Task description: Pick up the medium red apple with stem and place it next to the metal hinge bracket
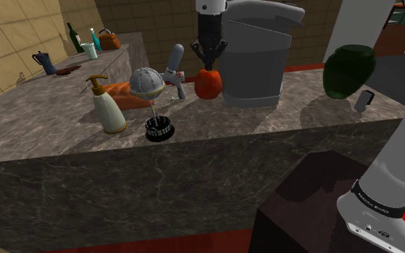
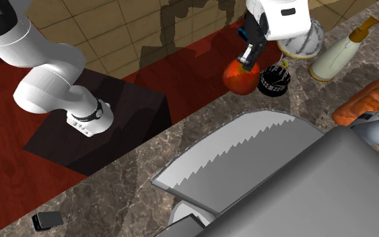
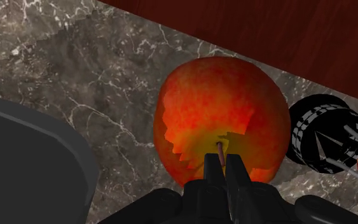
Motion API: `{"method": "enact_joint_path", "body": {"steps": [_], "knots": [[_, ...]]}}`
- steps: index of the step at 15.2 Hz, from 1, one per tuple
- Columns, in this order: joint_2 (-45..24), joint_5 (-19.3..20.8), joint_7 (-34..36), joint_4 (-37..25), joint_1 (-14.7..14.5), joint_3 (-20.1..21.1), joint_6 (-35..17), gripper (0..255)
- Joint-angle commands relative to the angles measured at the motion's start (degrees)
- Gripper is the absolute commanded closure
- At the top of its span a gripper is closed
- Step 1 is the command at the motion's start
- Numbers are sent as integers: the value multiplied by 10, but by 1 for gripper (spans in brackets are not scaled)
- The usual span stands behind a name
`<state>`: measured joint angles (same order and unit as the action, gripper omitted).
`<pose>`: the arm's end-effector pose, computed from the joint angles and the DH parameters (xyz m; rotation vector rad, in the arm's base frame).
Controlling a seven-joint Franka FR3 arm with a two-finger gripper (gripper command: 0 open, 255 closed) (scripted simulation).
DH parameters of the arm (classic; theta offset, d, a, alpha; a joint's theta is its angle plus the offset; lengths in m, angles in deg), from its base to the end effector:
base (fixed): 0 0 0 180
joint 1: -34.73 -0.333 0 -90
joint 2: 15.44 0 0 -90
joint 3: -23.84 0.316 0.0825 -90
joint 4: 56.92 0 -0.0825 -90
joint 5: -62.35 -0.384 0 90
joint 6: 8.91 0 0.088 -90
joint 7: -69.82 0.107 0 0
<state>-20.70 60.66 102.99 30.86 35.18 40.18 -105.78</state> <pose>0.5716 0.1577 0.6035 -3.0257 0.4668 -0.0632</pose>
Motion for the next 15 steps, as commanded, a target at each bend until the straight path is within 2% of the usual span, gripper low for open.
{"method": "enact_joint_path", "body": {"steps": [1, 8, 15], "knots": [[-2, 1, 2, -12, -1, 1, 10, 255], [133, -38, -86, 143, 41, -42, -8, 255], [242, -47, -173, 253, 69, -97, -3, 255]]}}
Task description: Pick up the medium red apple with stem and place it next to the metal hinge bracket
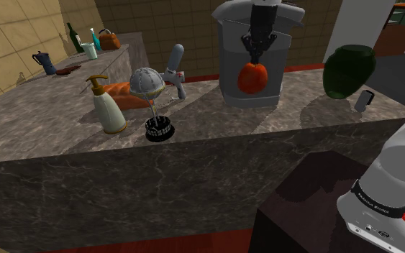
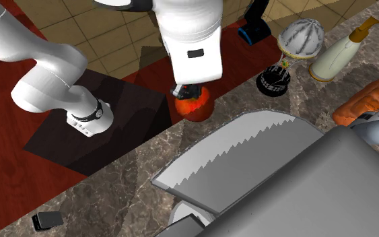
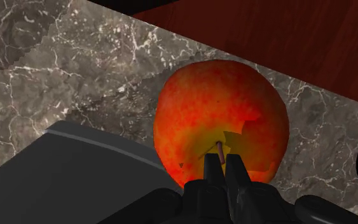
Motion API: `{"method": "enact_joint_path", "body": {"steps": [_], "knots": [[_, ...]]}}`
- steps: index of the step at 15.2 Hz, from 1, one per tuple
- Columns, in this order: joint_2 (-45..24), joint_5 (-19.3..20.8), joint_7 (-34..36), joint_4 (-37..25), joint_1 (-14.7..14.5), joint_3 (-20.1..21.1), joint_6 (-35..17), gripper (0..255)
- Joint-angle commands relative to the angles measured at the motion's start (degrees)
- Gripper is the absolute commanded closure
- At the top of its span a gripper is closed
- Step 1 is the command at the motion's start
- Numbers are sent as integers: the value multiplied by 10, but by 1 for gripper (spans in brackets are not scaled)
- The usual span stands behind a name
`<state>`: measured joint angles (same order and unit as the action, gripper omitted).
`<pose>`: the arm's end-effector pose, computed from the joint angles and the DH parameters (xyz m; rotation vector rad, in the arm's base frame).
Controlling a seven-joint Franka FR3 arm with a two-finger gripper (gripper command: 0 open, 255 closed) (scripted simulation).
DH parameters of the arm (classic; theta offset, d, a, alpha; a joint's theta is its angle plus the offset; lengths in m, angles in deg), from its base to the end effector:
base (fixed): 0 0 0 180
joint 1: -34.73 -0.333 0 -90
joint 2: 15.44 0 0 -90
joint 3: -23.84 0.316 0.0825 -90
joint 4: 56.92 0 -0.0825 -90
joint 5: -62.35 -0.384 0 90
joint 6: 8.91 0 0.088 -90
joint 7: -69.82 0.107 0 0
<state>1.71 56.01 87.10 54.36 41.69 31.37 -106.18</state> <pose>0.4690 0.0232 0.6107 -3.0262 0.4690 -0.0628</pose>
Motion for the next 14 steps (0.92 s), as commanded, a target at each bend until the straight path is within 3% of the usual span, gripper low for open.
{"method": "enact_joint_path", "body": {"steps": [1, 14], "knots": [[32, 0, -27, 31, 8, -18, 4, 255], [166, 51, -187, 136, 64, -141, 45, 255]]}}
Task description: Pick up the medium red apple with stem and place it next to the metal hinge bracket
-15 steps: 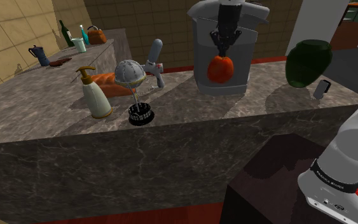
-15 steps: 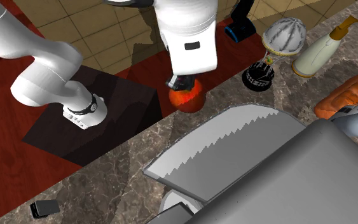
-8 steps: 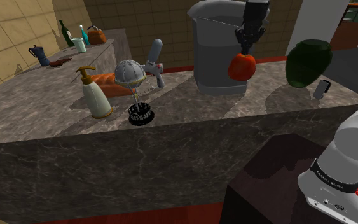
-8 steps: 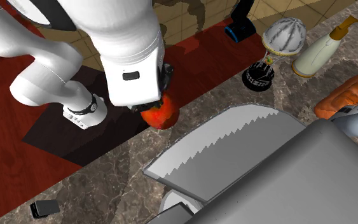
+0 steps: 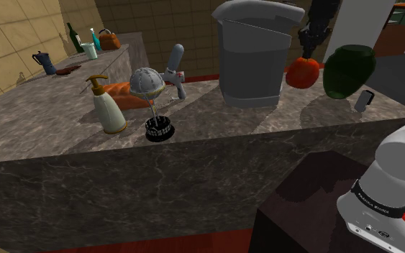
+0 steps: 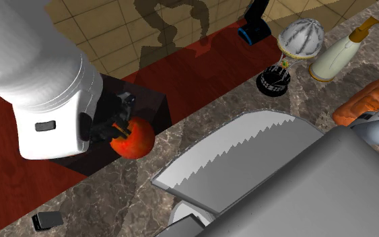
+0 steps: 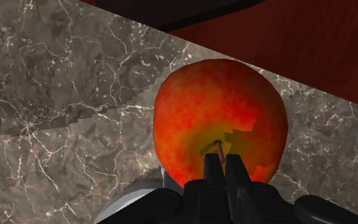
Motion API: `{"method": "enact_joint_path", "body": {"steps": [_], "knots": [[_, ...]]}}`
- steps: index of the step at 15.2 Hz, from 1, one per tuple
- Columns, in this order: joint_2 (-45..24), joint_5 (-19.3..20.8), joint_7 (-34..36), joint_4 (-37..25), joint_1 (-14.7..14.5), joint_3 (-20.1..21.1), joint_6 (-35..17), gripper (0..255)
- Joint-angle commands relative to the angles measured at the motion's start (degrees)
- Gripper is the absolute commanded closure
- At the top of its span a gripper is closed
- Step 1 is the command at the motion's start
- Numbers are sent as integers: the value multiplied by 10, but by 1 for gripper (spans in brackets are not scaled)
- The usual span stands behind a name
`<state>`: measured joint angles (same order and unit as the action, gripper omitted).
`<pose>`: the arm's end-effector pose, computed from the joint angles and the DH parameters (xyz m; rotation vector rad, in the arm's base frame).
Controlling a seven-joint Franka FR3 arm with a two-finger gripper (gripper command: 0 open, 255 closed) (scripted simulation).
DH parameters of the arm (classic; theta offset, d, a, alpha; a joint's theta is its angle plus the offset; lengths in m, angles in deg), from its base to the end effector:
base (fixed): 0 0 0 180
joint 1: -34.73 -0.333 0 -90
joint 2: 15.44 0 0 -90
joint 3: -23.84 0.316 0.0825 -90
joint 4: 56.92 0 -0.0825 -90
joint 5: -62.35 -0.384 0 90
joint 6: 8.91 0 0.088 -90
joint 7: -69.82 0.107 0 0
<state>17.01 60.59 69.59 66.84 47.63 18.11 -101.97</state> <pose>0.3561 -0.1264 0.6123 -3.0260 0.4691 -0.0629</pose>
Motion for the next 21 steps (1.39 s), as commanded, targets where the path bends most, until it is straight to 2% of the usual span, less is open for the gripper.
{"method": "enact_joint_path", "body": {"steps": [1, 11, 21], "knots": [[19, 11, -24, 14, 9, -19, 6, 255], [51, 79, -157, 15, 55, -129, 36, 255], [18, 136, -300, -45, 83, -253, 51, 255]]}}
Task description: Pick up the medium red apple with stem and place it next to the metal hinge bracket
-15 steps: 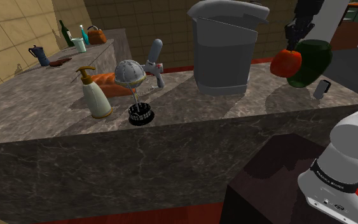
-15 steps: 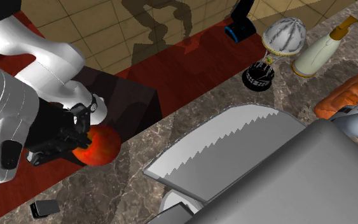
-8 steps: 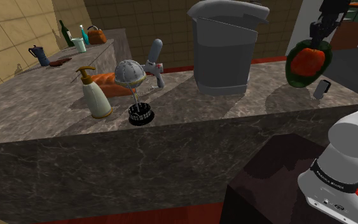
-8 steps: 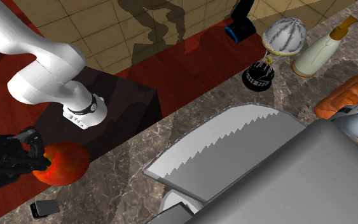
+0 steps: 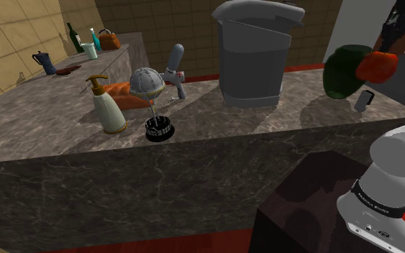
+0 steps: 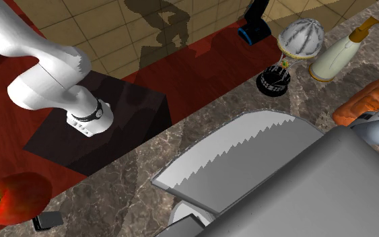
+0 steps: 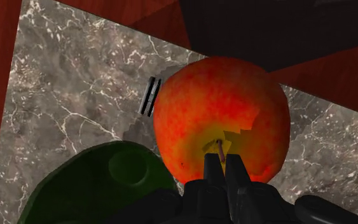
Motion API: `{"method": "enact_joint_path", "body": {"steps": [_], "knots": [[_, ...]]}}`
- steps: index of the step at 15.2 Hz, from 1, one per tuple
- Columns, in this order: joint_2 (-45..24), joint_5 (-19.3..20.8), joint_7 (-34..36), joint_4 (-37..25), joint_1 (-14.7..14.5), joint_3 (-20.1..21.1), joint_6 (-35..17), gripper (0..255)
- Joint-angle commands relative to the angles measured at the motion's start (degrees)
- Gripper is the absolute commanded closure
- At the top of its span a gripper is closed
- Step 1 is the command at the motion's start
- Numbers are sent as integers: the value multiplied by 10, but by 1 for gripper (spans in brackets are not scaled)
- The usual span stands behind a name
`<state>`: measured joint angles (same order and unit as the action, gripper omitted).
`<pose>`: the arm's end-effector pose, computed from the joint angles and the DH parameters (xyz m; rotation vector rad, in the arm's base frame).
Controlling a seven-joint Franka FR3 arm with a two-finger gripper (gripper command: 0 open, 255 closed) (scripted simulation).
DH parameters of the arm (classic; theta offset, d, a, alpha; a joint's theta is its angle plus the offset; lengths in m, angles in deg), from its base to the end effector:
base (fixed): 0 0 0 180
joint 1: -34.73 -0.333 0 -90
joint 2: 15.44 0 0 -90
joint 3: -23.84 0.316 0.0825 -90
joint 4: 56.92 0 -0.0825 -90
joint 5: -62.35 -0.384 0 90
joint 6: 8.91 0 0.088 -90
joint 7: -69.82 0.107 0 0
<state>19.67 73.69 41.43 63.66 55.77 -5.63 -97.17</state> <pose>0.1861 -0.3412 0.6097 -3.0248 0.4682 -0.0636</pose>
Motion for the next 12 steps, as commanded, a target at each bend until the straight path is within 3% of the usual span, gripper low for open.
{"method": "enact_joint_path", "body": {"steps": [1, 7, 12], "knots": [[-16, 9, -34, -23, 2, -29, 4, 255], [-72, 20, -130, -92, -1, -120, 5, 255], [-145, 2, -222, -167, -18, -215, 4, 255]]}}
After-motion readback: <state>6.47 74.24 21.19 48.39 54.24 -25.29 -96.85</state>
